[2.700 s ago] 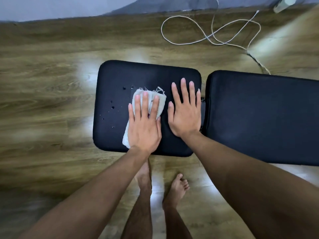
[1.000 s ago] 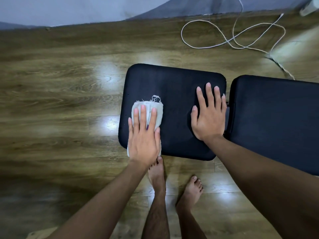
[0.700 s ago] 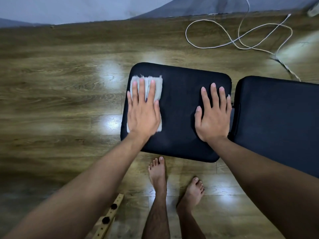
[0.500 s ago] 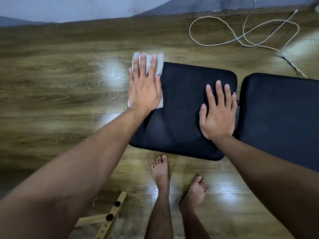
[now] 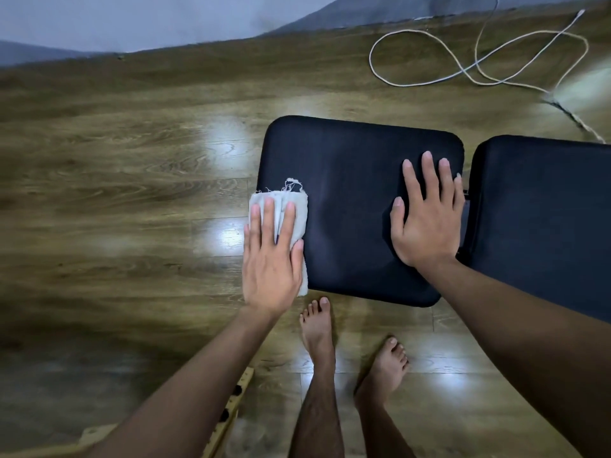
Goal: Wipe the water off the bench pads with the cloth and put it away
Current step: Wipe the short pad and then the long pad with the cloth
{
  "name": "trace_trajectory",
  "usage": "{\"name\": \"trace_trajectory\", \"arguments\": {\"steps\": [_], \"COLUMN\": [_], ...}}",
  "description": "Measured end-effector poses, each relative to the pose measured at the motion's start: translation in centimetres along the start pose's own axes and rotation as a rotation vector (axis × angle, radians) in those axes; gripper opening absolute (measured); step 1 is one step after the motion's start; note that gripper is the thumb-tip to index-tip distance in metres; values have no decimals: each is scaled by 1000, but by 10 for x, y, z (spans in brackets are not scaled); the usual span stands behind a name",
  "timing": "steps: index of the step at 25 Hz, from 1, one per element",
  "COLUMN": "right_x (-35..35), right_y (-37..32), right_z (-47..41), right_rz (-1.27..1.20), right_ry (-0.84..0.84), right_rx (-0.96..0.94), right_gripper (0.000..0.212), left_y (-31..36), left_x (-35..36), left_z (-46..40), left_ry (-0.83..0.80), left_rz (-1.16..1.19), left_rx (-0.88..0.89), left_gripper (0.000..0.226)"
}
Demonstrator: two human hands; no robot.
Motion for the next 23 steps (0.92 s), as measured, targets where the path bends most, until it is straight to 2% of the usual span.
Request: {"name": "trace_trajectory", "arguments": {"steps": [4,11,13,16,23], "right_x": [0,1,1,-1,-3], "right_y": [-1,-1,-1,-1,-2], "right_z": [-1,-1,-1,-1,-1], "right_rz": [-3,0,1,-1,-23], "right_ry": [6,14,14,17,10], "right_rx": [-5,-7,-8,-4,-3], "right_gripper": [58,59,59,59,58], "left_y": [6,14,12,13,11], "left_x": [-1,-5,-3,-3,5], "left_z": [-34,-178,-189,-156,25], "left_ry": [-20,-52,-71,-36,-2], "left_rz": [-46,-26,-24,-36,-7], "left_rx": [9,62,68,78,-36], "left_gripper": [58,58,57,58,57]}}
Point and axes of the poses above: each hand's wrist, its own z-axis away from the middle knuckle, its own x-axis out of the palm, y = z × x, the point moved 6 cm from there along -z, towards the middle knuckle, and after that the axes turned 13 degrees about y, right-handed, at the moved point
